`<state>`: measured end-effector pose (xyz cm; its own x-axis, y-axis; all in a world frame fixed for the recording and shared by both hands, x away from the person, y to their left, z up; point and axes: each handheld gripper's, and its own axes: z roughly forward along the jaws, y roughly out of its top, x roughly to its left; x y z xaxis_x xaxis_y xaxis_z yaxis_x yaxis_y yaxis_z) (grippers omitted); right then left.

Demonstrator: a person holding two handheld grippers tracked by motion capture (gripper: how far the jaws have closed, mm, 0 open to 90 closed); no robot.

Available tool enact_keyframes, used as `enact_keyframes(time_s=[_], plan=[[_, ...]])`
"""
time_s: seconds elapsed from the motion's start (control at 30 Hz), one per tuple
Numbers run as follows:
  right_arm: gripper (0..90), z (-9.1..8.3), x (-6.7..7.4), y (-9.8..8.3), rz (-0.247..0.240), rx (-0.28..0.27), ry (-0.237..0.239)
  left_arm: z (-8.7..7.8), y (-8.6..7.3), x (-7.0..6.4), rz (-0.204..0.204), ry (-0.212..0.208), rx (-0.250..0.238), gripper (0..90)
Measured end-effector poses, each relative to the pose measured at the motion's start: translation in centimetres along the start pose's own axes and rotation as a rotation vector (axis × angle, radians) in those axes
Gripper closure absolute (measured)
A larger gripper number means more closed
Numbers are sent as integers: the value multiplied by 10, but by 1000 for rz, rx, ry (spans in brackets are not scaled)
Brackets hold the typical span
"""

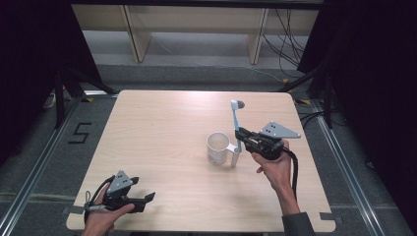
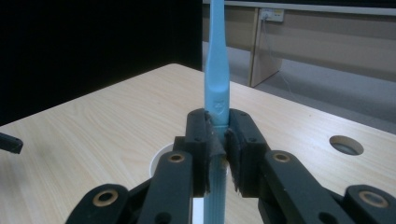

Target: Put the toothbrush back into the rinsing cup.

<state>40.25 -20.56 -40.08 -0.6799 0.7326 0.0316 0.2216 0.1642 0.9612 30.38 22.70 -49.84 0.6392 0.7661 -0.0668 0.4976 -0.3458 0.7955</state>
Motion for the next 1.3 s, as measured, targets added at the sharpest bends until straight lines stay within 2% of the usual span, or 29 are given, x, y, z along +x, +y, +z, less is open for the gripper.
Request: enact_keyframes(time_s=[0.07,0.1,0.2,0.23,0.3,0.33,0.43,0.47,0.53,0.57,0.63,0.7,0.77,0.83,1.0,1.07,1.23,1.27,1.3], plan=[[792,1,1,0,13,7,7,0,0,0,-1,0,-1,169],[791,2,0,-1,1,1,7,0,0,0,0,-1,-4,168],[791,4,-1,-2,9,-5,8,-1,0,0,-1,3,-2,168],[791,5,-2,-2,-7,-21,24,-1,0,0,0,2,-1,168],[791,4,0,-2,11,-13,11,0,0,0,1,-1,-2,168],[791,5,1,-2,14,-13,4,1,0,-2,-22,-3,-22,168],[791,6,-1,-3,-9,-11,9,0,0,-2,-17,0,-18,168],[791,6,0,-4,-6,-11,5,-1,0,0,2,-1,-1,168],[792,8,0,-6,7,-21,19,0,0,-1,-14,1,-14,168],[791,7,0,-6,-6,-15,8,1,0,-2,-23,0,-22,168],[791,8,0,-7,1,-9,20,1,0,-2,-22,-3,-22,168],[792,9,-1,-8,0,-11,6,0,0,-2,-17,2,-17,168],[791,10,-1,-10,7,-8,19,1,0,-2,-18,-4,-18,168],[791,11,-2,-11,-3,-12,15,1,0,-2,-22,-4,-21,168],[791,13,-1,-14,15,8,14,1,0,-2,-25,-2,-21,168],[791,14,-1,-15,1,-9,14,1,0,-2,-27,-4,-23,168],[791,14,-1,-18,11,5,19,1,0,-2,-26,-7,-22,168],[791,13,-1,-19,15,5,22,-1,0,0,-5,-5,-5,168],[791,13,-2,-20,0,-2,21,1,0,-2,-26,-7,-23,168]])
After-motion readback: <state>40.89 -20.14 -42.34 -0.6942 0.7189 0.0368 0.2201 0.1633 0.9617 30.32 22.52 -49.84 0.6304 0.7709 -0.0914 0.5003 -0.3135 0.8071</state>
